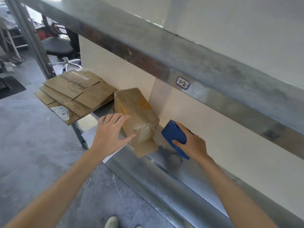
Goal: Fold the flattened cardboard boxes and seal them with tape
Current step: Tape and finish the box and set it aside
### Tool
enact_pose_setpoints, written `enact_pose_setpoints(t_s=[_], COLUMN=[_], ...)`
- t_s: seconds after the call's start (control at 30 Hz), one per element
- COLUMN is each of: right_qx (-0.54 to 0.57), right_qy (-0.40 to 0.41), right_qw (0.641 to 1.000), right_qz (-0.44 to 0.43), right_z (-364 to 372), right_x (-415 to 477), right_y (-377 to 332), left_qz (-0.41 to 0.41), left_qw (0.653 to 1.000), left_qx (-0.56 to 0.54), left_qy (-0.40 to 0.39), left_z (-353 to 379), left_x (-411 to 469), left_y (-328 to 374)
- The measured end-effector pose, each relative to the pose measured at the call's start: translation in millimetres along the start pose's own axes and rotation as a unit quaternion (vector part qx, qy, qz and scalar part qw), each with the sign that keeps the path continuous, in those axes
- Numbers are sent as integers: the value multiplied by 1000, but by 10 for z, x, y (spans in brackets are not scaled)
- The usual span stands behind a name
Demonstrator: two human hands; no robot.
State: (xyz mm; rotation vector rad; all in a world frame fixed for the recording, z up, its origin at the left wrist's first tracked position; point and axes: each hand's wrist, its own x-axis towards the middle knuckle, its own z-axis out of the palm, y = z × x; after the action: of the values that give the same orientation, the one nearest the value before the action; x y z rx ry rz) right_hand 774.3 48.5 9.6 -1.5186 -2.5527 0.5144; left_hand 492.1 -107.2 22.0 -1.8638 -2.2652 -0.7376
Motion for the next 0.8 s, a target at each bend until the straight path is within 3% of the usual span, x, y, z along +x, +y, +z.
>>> enact_pose_setpoints(t_s=[0.4, 0.57, 0.8], right_qx=[-55, -111, -139], right_qy=[23, 85, 34], right_qw=[988, 966, 962], right_qz=[-145, -219, -233], right_z=[-608, -622, -627], right_x=[-532, -592, -532], right_y=[-196, -373, -500], left_qz=[80, 126, 93], left_qw=[980, 951, 943], left_qx=[-167, -265, -308], left_qy=[-76, -95, -90], left_z=[-28, -63, -109], left_x=[394, 436, 460], left_y=[566, 601, 583])
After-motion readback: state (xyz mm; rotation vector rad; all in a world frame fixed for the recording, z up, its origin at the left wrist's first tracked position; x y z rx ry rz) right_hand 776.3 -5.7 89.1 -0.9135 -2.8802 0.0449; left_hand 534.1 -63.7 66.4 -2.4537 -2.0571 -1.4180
